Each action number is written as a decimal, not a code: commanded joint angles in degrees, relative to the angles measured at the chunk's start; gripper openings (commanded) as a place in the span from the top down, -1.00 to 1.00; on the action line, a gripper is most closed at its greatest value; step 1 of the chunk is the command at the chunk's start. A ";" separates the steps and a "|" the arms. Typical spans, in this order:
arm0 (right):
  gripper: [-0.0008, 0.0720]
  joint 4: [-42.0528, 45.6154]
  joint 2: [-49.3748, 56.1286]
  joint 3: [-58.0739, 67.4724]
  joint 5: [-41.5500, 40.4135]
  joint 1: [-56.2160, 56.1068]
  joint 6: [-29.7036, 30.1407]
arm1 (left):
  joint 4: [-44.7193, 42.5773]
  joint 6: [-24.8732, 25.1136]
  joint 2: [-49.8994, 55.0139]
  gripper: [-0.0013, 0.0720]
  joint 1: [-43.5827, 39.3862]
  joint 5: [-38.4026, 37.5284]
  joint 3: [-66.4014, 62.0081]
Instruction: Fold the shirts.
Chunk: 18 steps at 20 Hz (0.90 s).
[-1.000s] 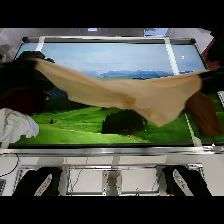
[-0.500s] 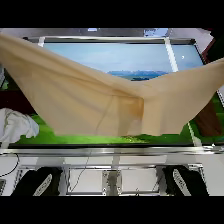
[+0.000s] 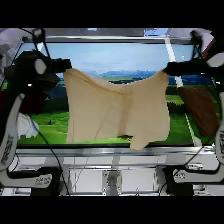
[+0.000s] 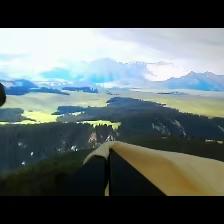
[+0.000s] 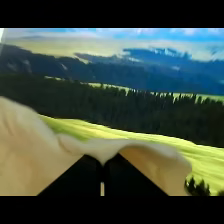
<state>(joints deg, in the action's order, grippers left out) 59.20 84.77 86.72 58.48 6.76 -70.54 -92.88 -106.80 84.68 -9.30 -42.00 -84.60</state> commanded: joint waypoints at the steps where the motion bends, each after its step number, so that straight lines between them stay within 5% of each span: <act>1: 0.89 -2.34 12.83 -0.55 -16.41 -2.95 -0.20 | -0.04 -6.80 10.36 0.93 0.04 11.76 -0.09; 2: 0.82 -3.76 14.08 -0.55 -21.92 -3.58 -0.20 | -0.07 -6.80 10.75 0.87 0.04 14.19 -0.09; 3: 0.33 -5.35 14.51 -0.55 -26.14 -4.00 -0.17 | -0.52 -6.71 10.58 0.35 0.07 15.98 -0.20; 4: -0.34 -6.14 14.38 -0.31 -28.46 -3.93 -0.17 | -1.27 -6.71 10.21 -0.56 0.24 16.48 -1.01; 5: -0.43 -5.70 14.08 0.61 -27.50 -3.48 -0.17 | -1.64 -6.75 9.57 -0.96 0.66 15.69 -2.34; 8: -0.37 0.68 10.73 3.41 -14.99 1.03 -0.37 | -1.68 -4.35 3.76 -0.93 3.50 8.37 -6.43; 12: -0.33 10.45 2.73 2.32 5.77 11.34 -2.91 | -1.88 13.64 -9.31 -0.93 9.03 -10.16 -6.21; 14: -0.33 9.75 -2.10 -2.47 10.75 16.68 -0.59 | -1.55 18.25 -15.30 -0.93 11.74 -19.56 -2.08; 18: -0.33 4.39 -11.74 -20.98 11.43 25.53 4.92 | 9.77 17.97 -31.39 -0.93 16.13 -17.11 27.63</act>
<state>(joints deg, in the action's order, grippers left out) 66.08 78.98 75.94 65.71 26.26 -69.14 -91.11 -91.83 63.31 3.88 -56.58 -72.93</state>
